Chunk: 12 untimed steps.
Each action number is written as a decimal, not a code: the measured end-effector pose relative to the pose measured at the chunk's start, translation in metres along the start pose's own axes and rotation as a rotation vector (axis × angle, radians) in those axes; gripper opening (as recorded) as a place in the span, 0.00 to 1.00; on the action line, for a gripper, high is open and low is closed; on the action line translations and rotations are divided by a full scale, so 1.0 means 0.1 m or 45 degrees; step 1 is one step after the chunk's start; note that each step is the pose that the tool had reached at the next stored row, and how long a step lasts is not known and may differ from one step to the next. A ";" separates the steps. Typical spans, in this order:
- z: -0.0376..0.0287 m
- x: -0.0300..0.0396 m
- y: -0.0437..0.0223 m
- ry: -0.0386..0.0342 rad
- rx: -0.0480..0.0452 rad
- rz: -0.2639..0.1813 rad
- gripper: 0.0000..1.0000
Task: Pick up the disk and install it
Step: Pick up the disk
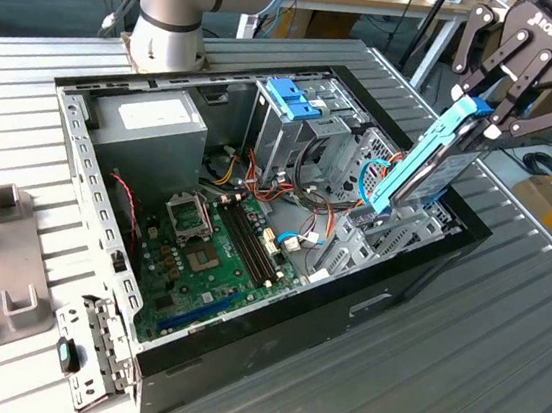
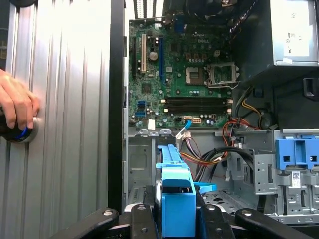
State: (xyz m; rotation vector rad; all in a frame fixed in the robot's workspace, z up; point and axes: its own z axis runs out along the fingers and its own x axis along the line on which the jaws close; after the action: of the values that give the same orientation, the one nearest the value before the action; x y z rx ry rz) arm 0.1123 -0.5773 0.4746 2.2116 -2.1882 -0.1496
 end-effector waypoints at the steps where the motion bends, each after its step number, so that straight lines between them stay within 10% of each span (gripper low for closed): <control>1: -0.013 -0.001 0.001 -0.0001 0.000 0.000 0.37; 12: -0.035 -0.002 0.004 -0.0007 0.000 0.000 0.37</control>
State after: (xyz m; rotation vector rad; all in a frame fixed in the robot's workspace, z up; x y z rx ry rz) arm 0.1123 -0.5773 0.4781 2.2119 -2.1886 -0.1501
